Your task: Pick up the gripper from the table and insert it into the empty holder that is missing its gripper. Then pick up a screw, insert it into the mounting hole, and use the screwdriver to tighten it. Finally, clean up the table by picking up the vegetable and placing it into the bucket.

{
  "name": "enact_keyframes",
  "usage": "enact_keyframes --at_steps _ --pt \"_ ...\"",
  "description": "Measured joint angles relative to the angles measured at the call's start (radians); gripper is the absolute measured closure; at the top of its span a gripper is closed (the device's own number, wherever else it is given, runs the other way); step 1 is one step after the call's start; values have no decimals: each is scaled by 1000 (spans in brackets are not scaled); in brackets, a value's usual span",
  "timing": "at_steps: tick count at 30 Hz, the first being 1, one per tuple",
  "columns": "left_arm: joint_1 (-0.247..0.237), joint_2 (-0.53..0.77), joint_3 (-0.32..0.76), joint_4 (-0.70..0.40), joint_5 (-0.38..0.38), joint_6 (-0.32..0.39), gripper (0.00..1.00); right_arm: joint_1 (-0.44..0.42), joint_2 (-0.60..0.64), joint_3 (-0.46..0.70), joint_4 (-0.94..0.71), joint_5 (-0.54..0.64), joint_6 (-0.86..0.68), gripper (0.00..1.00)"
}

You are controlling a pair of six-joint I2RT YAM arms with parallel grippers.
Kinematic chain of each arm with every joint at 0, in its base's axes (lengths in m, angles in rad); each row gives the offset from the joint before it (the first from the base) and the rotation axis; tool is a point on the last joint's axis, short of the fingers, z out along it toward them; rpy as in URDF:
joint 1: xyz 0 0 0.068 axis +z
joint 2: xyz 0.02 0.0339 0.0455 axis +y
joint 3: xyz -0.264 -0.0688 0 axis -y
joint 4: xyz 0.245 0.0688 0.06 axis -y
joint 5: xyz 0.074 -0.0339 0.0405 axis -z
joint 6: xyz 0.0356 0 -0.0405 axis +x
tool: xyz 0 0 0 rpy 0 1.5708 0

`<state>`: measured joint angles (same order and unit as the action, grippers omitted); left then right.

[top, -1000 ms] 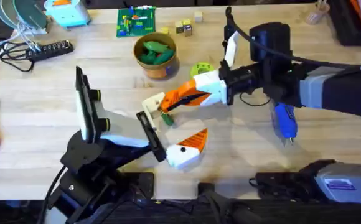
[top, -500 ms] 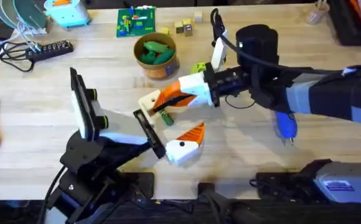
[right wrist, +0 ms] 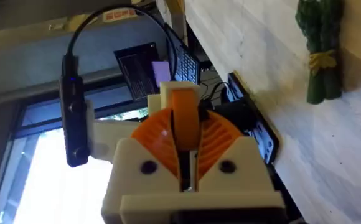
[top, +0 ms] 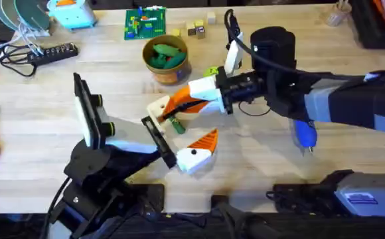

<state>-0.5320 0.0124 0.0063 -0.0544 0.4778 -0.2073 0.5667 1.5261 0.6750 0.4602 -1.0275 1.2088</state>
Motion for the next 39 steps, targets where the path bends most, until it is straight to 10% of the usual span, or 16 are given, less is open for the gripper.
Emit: enact_keyframes --at_steps 17,39 --pt "-8 0 0 2 -4 -42 7 -40 8 0 79 -78 -5 349" --pt "-8 0 0 2 -4 -45 7 -47 8 0 -32 -72 -41 326"
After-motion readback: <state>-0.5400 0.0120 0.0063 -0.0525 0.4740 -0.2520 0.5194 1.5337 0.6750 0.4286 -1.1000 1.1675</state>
